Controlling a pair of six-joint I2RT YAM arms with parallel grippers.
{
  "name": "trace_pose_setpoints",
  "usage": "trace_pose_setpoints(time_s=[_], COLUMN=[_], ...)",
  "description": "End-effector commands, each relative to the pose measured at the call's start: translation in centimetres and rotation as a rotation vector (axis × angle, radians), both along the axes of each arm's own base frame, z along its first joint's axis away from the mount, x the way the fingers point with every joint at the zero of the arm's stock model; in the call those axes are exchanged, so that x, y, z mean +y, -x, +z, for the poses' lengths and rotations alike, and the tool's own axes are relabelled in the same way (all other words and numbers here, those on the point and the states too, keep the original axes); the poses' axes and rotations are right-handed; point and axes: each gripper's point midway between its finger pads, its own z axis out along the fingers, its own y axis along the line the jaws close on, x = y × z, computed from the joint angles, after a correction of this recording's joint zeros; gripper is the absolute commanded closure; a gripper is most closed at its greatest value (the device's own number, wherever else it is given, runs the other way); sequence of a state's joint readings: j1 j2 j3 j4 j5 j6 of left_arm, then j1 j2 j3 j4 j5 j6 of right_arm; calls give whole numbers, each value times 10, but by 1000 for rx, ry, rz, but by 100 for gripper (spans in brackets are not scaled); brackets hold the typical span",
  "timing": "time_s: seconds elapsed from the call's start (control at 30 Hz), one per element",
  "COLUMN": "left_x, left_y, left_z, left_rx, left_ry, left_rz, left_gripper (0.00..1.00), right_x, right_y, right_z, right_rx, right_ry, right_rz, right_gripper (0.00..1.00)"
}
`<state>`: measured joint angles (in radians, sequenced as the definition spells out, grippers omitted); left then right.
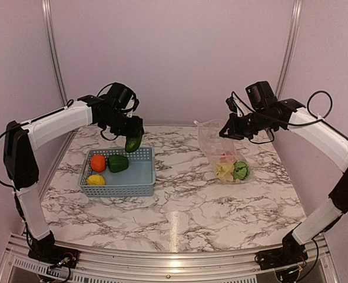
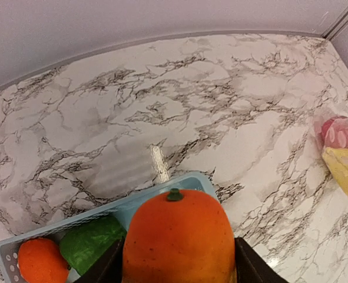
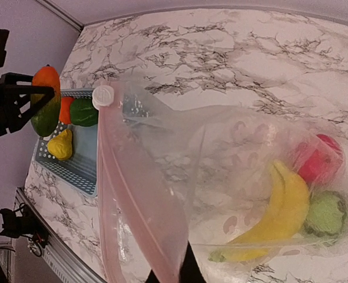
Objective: Place the food in the zip-top bag and seal the zipper
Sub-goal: Pick up the fake fruit from the bin, then place the fake fruit in the zipper food storage bag.
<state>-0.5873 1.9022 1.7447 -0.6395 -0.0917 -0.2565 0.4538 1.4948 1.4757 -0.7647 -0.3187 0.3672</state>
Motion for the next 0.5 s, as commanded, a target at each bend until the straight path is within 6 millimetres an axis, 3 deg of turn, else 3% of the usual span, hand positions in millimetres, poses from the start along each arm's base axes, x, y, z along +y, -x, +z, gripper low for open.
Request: trace_pose_setpoints(time_s=[0.0,0.17,0.3,0.37,0.47], left_x=[-20,-42,-70,-81,-91], left_y=[5,26,57,75,89], left_z=[70,150,203,227,244], left_rx=[-192,-375,-476,-546,-599], left_ry=[190,353,521,612,719], left_rz=[-37,-105,-235,-301,-338], left_gripper=[46,49,49,48,49], right_x=[17,32,50,59,70], right_y=[-6,-11,-11,-11,-9], right_z=[19,23,28,29,30], right_rx=[-24,-26,-29,-23,-6], right_ry=[-42,-49,-53,-69,-95], right_rz=[29,61,103,121,143], right_gripper=[100,100,100,100,100])
